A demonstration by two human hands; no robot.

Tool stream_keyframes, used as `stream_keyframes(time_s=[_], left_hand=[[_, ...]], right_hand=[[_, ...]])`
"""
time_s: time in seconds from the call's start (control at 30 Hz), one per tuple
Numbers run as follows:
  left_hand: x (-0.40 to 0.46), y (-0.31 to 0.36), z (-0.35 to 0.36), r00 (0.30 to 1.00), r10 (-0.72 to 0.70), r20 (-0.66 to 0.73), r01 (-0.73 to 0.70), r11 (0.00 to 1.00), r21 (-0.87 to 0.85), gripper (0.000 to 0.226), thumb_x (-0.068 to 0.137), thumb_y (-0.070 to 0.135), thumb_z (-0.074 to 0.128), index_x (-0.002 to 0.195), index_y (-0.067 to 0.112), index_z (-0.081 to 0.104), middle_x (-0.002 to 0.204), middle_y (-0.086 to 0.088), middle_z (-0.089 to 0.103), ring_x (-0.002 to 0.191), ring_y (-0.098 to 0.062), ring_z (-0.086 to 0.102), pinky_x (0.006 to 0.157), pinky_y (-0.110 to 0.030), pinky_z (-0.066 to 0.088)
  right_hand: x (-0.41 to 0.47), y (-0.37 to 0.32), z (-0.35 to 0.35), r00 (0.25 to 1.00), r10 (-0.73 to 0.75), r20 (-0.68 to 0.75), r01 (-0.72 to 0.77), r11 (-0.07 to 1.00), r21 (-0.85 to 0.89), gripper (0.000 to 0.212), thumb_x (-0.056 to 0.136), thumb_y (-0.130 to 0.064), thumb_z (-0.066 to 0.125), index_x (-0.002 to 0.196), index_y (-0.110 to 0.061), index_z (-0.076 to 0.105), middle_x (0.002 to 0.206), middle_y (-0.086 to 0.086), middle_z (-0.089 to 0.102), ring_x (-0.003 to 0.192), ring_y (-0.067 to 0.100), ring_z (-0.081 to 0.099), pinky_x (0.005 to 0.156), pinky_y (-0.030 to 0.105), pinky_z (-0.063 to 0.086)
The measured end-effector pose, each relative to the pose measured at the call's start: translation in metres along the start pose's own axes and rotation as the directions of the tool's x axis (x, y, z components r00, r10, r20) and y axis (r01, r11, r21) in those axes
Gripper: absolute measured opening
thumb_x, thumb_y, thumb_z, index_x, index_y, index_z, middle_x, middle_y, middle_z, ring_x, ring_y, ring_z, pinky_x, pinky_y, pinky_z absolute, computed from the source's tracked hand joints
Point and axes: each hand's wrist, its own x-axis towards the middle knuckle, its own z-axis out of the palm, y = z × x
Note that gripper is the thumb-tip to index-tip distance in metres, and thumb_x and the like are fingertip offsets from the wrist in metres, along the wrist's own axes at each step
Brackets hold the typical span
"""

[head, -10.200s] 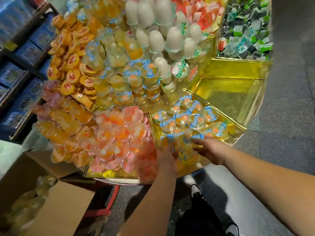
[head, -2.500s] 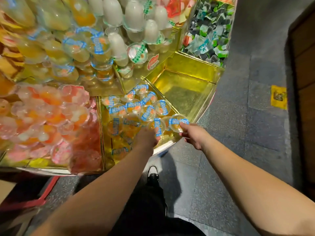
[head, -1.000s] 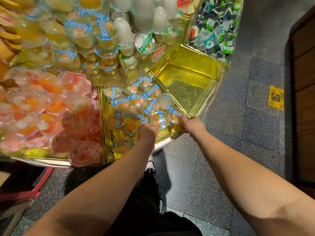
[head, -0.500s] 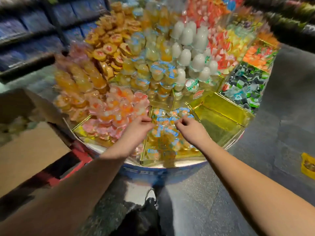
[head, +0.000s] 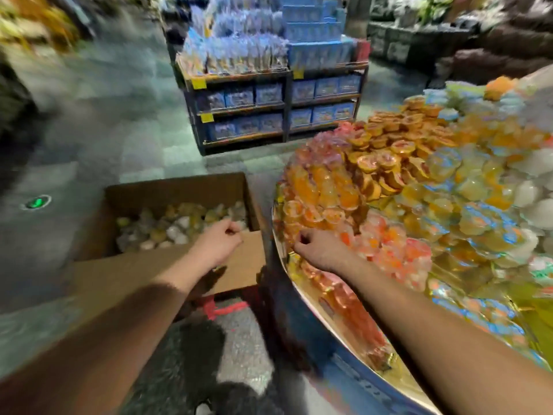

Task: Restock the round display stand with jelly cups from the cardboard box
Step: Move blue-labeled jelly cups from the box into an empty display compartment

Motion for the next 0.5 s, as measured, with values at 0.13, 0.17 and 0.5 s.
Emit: stream_keyframes(time_s=[0.13,0.17,0.5], left_hand=[[0.043,-0.078,-0.047,0.999,-0.042,-0.019,0.042,0.999,-0.034,0.013,0.093,0.016,0.058,0.105,0.013,0.061,0.099,-0.004,0.063,0.089,-0.019,0.056,0.069,-0.023,0.033],[0.055,-0.097,-0.058,0.998,-0.028,-0.056,0.025,0.999,-0.043,0.014,0.092,0.015,0.06,0.103,0.007,0.063,0.095,-0.007,0.062,0.087,-0.022,0.056,0.07,-0.023,0.033],[0.16,-0.235,-0.095,0.96,-0.257,0.108,0.244,0.962,0.119,0.017,0.096,0.034,0.054,0.104,0.02,0.059,0.094,0.002,0.062,0.084,-0.013,0.058,0.066,-0.027,0.045]], right_hand=[[0.074,-0.061,0.042,0.996,0.002,0.087,-0.001,1.0,-0.002,0.036,0.102,-0.037,0.042,0.107,-0.007,0.062,0.12,0.02,0.064,0.113,0.034,0.058,0.081,0.032,0.04],[0.094,-0.074,0.054,0.994,0.016,0.107,-0.016,1.0,0.003,0.037,0.102,-0.037,0.043,0.11,-0.007,0.063,0.12,0.019,0.065,0.113,0.033,0.058,0.082,0.031,0.041],[0.226,-0.126,0.154,0.943,0.153,0.296,-0.168,0.985,0.025,0.035,0.101,-0.033,0.048,0.125,-0.009,0.058,0.121,0.014,0.065,0.112,0.031,0.059,0.091,0.034,0.048]])
